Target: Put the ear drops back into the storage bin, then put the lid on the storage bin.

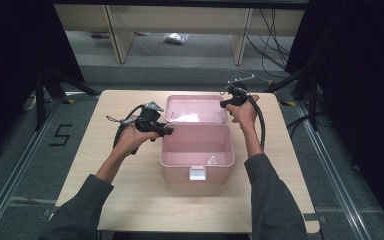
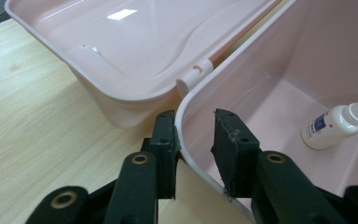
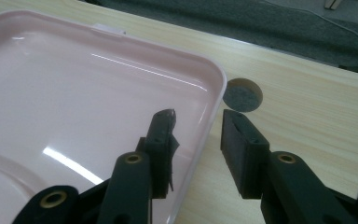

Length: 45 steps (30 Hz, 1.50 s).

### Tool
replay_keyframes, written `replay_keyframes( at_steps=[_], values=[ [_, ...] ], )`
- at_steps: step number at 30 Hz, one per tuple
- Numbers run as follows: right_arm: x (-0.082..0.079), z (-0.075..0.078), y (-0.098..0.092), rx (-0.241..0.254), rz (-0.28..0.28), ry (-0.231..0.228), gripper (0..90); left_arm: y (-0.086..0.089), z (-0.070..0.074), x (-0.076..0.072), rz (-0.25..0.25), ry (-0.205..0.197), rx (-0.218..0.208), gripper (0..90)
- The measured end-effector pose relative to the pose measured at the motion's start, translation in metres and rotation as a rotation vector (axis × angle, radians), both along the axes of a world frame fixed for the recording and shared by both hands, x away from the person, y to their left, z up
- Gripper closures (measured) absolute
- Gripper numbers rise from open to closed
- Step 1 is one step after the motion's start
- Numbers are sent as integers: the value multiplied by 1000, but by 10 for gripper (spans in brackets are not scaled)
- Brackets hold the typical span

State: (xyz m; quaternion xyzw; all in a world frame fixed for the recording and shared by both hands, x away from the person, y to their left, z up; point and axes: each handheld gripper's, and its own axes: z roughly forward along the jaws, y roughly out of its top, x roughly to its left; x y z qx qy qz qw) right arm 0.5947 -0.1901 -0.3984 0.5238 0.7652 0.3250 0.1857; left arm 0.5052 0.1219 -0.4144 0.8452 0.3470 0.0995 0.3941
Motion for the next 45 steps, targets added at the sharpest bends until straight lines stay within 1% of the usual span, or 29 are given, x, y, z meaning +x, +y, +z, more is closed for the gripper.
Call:
replay_keyframes(
  at_steps=[2, 3, 4, 6, 8, 9, 10, 11, 13, 14, 15, 16, 19, 20, 21, 22, 23, 25, 27, 28, 29, 31, 33, 37, 38, 40, 41, 44, 45],
  values=[
    [1, -1, 2, -22, -7, 6, 653, 0, 0, 0, -2, 2, 0, 696],
    [1, -2, 5, -16, -32, 24, 656, 0, 0, 0, -2, 2, 0, 697],
    [3, -3, 3, -34, -17, 12, 658, 0, 0, 0, -1, 2, -1, 697],
    [4, -6, 3, -26, -29, 19, 663, 1, 0, 0, -8, 5, -3, 697],
    [5, -8, 3, -38, -22, 21, 664, 1, 0, 1, -10, 6, 0, 698],
    [6, -9, 4, -23, -24, 20, 664, 1, 0, 1, -11, 6, 0, 698],
    [6, -9, 3, -27, -26, 18, 664, 1, 0, 0, -3, 2, 2, 698],
    [7, -10, 4, -17, -30, 19, 664, 1, 0, 0, -5, 3, 4, 698],
    [7, -9, 5, -26, -27, 18, 667, 1, 0, 0, -10, 4, 0, 698],
    [7, -9, 6, -10, -38, 30, 668, 1, 0, -1, -4, -1, -2, 698],
    [8, -10, 6, -16, -42, 15, 670, 1, 0, 0, -5, 1, -1, 698],
    [9, -9, 5, -22, -29, 17, 670, 1, 0, 0, -5, 0, -1, 698],
    [11, -10, 6, -32, -37, 20, 673, 1, 0, 0, -6, -1, 0, 699],
    [11, -10, 7, -28, -46, 29, 673, 1, 0, -1, -7, 1, 0, 700],
    [10, -11, 11, -17, -83, 46, 676, 1, 0, -1, -4, -3, 0, 700],
    [12, -11, 9, -28, -60, 37, 679, 1, 0, -1, -4, -2, -1, 700],
    [13, -11, 8, -36, -52, 29, 683, 1, 0, -1, -5, -2, 0, 701],
    [13, -12, 9, -28, -52, 36, 692, 1, 0, -1, -4, -3, -1, 701],
    [14, -13, 9, -47, -43, 26, 707, 1, 0, 0, -9, -1, -3, 701],
    [14, -14, 9, -46, -36, 28, 717, 1, 0, 0, -9, -2, -3, 701],
    [15, -15, 8, -61, -32, 20, 723, 1, 0, 0, -9, -2, -3, 702],
    [14, -14, 10, -48, -53, 36, 731, 1, 0, 0, -9, -3, -3, 702],
    [14, -15, 11, -49, -79, 37, 743, 1, 0, -1, -4, -6, 7, 702],
    [15, -16, 11, -48, -73, 34, 781, 1, 0, -1, -3, -9, 6, 704],
    [15, -16, 12, -46, -79, 31, 785, 1, 0, -1, -4, -10, 7, 705],
    [15, -15, 14, -65, -91, 26, 794, 1, 1, -1, -4, -11, 6, 708],
    [13, -14, 15, -56, -112, 37, 800, 0, 1, -1, -3, -13, 7, 711],
    [12, -12, 16, -61, -103, 21, 809, 0, 1, -1, -3, -15, 6, 716],
    [11, -11, 17, -60, -118, 24, 810, 1, 0, -1, -2, -12, 1, 717]
  ],
)
